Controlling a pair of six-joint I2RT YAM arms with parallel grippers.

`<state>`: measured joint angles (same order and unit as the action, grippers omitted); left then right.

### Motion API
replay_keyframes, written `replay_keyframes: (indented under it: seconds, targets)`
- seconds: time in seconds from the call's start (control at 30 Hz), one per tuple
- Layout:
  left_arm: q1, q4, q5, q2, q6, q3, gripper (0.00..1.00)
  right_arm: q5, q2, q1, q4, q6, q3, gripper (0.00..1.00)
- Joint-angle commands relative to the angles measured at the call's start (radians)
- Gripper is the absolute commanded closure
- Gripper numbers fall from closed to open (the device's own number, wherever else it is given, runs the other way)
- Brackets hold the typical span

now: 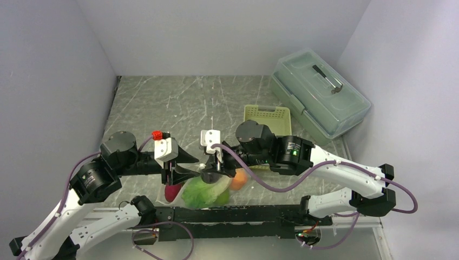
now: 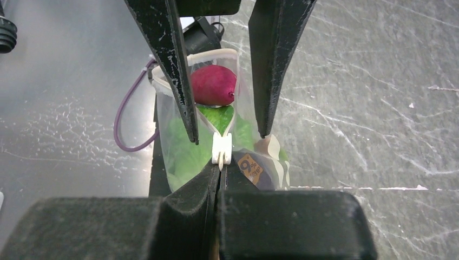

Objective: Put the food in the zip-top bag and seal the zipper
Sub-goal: Zip the zipper food storage bag at the center of the board.

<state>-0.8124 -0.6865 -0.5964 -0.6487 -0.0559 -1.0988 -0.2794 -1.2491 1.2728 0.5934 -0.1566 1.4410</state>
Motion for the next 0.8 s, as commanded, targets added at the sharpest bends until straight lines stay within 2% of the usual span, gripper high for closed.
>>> replay_keyframes:
  seconds: [0.0, 0.47, 0.77]
  targets:
    - [0.002, 0.083, -0.018, -0.002, 0.013, -0.016, 0.52, -0.035, 0.002, -0.001, -0.028, 0.003, 0.061, 1.00]
    - [0.002, 0.111, -0.064, -0.018, 0.022, -0.015, 0.57, -0.029, -0.013, -0.002, -0.022, 0.009, 0.067, 1.00]
    - [0.003, 0.106, -0.082, -0.033, 0.021, -0.001, 0.57, -0.026, -0.017, -0.001, -0.025, 0.014, 0.071, 1.00]
